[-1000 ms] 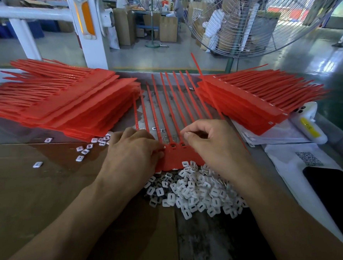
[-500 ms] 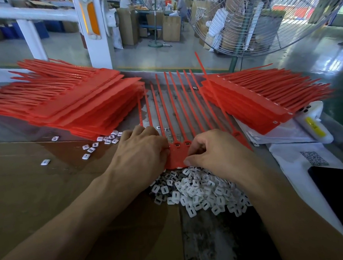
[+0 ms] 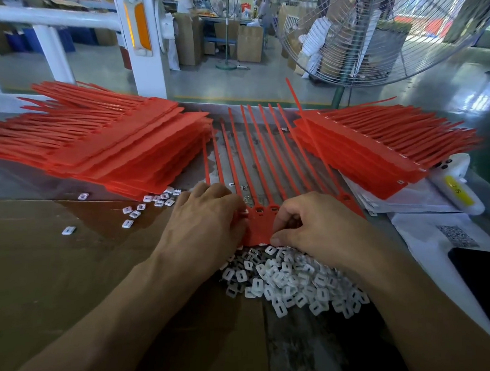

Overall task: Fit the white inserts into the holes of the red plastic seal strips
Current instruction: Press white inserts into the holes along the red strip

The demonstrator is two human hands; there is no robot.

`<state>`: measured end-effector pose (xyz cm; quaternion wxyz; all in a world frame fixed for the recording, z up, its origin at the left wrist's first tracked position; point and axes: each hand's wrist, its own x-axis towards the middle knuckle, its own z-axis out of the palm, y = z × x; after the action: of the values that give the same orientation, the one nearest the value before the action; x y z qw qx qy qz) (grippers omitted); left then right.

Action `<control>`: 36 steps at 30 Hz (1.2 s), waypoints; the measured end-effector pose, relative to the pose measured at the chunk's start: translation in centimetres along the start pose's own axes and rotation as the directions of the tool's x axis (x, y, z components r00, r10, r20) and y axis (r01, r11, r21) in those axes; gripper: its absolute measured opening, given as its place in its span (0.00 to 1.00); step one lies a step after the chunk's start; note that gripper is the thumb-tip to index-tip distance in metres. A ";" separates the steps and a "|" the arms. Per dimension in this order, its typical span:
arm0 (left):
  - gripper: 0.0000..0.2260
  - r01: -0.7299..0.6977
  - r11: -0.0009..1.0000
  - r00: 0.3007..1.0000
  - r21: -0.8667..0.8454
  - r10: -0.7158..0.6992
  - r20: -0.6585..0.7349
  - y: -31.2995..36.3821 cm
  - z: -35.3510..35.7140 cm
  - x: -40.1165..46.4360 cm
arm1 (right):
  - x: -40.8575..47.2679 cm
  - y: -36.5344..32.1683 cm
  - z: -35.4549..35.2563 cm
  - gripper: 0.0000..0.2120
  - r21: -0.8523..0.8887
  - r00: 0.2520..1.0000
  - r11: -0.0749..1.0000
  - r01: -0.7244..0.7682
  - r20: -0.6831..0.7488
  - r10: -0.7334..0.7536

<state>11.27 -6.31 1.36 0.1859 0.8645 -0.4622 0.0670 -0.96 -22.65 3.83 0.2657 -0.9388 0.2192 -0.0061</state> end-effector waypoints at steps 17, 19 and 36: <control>0.14 0.020 0.999 1.000 -0.043 -0.019 0.009 -0.3 -0.4 -0.2 | -0.1 -0.3 -0.2 0.11 -0.031 0.998 0.998 -0.059 0.010 0.059; 0.14 0.021 0.999 1.000 -0.047 -0.020 0.016 -0.3 -0.3 -0.2 | -0.1 -0.3 -0.1 0.11 -0.003 0.999 0.999 -0.043 0.027 0.043; 0.16 0.044 0.997 0.997 -0.064 -0.039 0.069 -0.2 -0.5 -0.1 | 0.6 0.2 1.2 0.05 0.335 0.977 0.938 0.094 -0.213 -0.022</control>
<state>11.41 -5.89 1.71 0.1996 0.8691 -0.4522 0.0183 -0.34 -22.48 2.66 0.4006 -0.8785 0.2133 -0.1491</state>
